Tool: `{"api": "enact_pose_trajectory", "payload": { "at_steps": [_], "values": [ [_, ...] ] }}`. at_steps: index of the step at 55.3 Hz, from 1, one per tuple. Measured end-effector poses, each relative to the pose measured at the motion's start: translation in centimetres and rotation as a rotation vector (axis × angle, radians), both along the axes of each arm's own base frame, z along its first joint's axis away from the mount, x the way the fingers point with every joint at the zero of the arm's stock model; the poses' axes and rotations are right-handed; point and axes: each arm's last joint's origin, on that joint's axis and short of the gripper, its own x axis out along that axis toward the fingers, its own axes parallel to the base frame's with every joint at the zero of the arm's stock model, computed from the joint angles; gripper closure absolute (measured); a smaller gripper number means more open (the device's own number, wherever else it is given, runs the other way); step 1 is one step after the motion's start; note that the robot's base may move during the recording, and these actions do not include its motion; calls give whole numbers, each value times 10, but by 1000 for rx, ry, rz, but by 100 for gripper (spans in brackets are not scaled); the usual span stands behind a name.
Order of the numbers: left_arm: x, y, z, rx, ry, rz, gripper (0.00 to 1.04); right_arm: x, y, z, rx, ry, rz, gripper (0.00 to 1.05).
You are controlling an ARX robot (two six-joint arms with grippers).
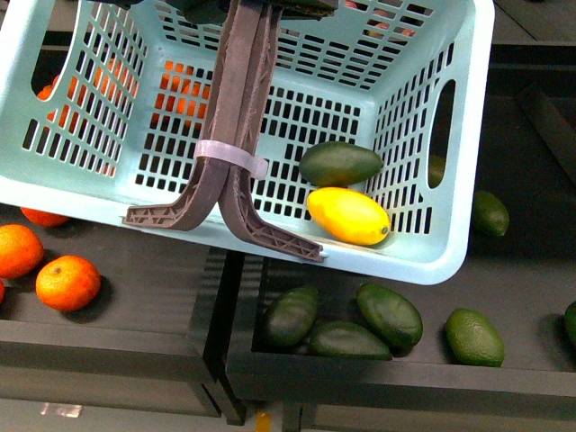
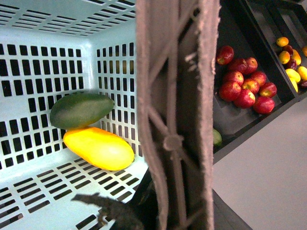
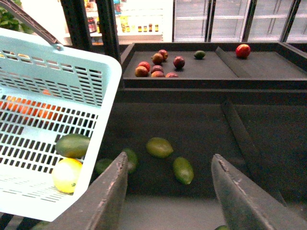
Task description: Pick mango and avocado into basket
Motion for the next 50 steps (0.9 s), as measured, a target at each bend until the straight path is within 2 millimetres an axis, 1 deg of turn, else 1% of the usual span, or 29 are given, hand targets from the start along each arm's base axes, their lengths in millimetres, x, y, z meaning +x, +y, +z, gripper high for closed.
{"api": "enact_pose_trajectory", "payload": {
  "at_steps": [3, 5, 7, 11, 14, 20, 32, 50],
  "values": [
    [0, 0, 0, 0, 0, 0, 100, 0, 0, 0, 0, 0, 0, 31],
    [0, 0, 0, 0, 0, 0, 100, 0, 0, 0, 0, 0, 0, 24],
    [0, 0, 0, 0, 0, 0, 100, 0, 0, 0, 0, 0, 0, 17],
    [0, -1, 0, -1, 0, -3, 100, 0, 0, 0, 1, 0, -2, 7],
    [-2, -3, 0, -1, -1, -14, 100, 0, 0, 0, 0, 1, -3, 9],
    [-3, -5, 0, -5, 0, -29, 100, 0, 0, 0, 0, 1, -3, 9],
    [-3, -5, 0, -12, 6, -31, 100, 0, 0, 0, 0, 0, 0, 9],
    [1, 1, 0, 11, -7, 12, 100, 0, 0, 0, 0, 0, 1, 9]
  ]
}}
